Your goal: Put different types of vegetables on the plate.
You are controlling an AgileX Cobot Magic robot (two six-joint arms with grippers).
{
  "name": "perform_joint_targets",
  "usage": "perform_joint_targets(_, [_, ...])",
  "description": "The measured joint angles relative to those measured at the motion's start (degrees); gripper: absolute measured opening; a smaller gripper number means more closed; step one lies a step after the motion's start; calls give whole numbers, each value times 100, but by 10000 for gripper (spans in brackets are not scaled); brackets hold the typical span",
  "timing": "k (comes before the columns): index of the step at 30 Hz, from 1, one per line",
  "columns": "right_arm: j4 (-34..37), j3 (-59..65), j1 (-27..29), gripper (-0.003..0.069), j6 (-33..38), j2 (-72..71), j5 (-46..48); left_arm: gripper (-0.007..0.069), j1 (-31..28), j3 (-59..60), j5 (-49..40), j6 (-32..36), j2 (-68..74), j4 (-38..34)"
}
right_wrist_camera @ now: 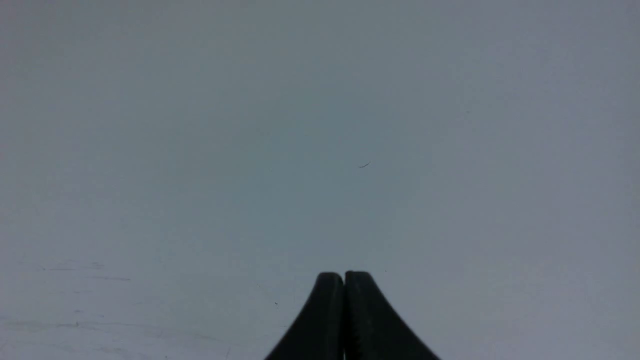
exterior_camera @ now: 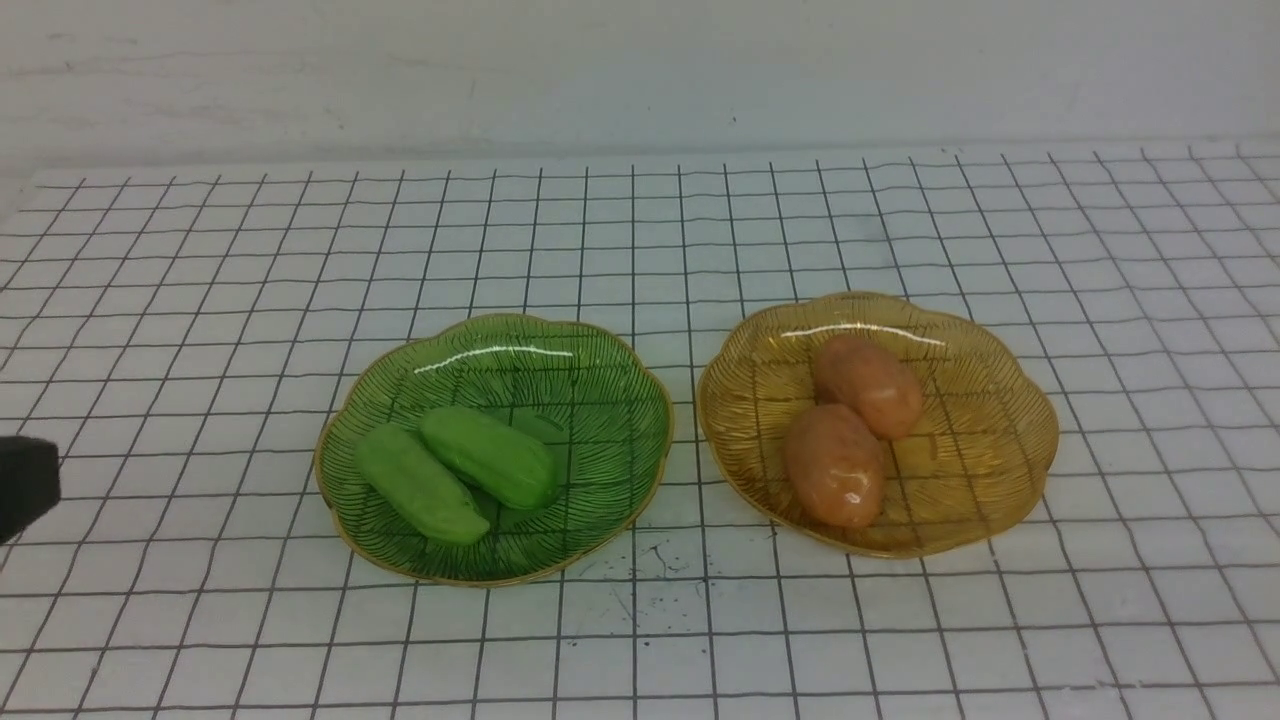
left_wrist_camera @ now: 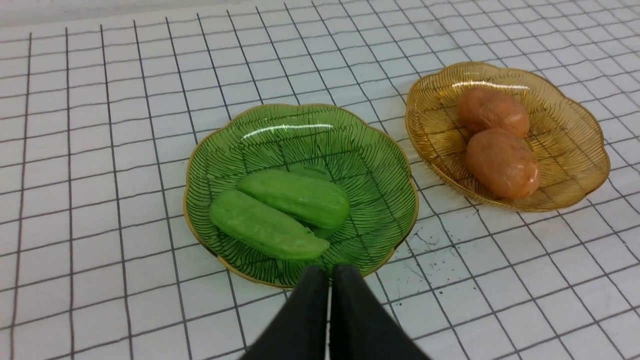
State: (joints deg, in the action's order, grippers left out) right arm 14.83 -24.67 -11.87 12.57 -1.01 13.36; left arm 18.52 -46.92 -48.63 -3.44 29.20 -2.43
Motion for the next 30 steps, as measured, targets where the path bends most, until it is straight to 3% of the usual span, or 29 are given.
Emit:
perform_joint_targets(7, [0, 0, 0, -14, 0, 0, 0, -8, 0, 326, 104, 0, -600, -17])
perform_joint_targets(26, [-8, 1, 0, -14, -33, 0, 0, -8, 0, 340, 108, 6, -629, 1])
perform_joint_targets(30, [-13, 1, 0, -14, -44, 0, 0, -8, -73, 601, 475, 176, -857, 65])
